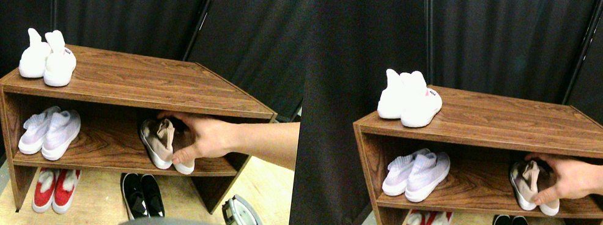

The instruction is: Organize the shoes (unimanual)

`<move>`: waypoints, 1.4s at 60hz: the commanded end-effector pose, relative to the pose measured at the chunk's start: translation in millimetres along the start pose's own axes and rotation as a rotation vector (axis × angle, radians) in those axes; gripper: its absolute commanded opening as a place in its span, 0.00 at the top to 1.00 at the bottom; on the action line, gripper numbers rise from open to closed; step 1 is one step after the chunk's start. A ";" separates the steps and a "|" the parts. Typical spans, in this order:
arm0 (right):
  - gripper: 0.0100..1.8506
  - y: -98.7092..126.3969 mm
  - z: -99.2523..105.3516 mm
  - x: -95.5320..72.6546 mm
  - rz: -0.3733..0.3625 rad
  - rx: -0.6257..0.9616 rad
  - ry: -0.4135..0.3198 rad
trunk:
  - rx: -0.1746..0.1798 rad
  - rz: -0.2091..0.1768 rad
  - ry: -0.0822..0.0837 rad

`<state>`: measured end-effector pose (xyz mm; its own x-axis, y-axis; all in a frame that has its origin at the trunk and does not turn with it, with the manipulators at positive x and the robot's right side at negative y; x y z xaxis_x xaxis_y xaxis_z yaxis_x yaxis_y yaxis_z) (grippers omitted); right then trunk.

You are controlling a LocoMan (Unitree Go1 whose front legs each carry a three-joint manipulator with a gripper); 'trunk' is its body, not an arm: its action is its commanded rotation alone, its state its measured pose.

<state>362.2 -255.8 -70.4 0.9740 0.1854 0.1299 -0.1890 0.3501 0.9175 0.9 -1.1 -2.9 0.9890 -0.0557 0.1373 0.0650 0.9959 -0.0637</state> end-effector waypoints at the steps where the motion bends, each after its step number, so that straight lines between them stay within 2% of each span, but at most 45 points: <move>1: 0.97 5.8 0.0 2.2 0.037 -0.025 -0.014 | -0.007 0.005 0.000; 24: 0.97 3.0 0.3 4.3 0.032 -0.025 -0.006 | -0.005 0.006 0.006; 30: 0.97 2.2 -0.3 4.8 0.038 -0.033 -0.008 | -0.006 0.005 0.009; 31: 0.97 2.2 -0.4 4.8 0.036 -0.031 -0.009 | -0.005 0.006 0.014; 36: 0.97 2.4 -1.2 4.9 0.040 -0.036 -0.021 | -0.005 0.006 0.014; 37: 0.97 2.5 -1.3 4.9 0.041 -0.034 -0.019 | -0.006 0.004 0.019; 50: 0.97 3.5 -0.8 5.8 0.030 -0.029 -0.013 | -0.007 0.004 0.020; 51: 0.97 3.6 -0.8 5.8 0.029 -0.030 -0.015 | -0.007 0.004 0.025; 57: 0.97 3.2 -1.0 6.5 0.026 -0.020 -0.012 | -0.008 0.005 0.027; 84: 0.97 2.2 -0.9 8.3 0.029 -0.023 -0.010 | -0.007 0.006 0.025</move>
<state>370.1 -253.8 -72.5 0.9757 0.1811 0.1233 -0.1818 0.3547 0.9171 -2.7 -3.9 -3.3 0.9902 -0.0566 0.1276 0.0640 0.9965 -0.0542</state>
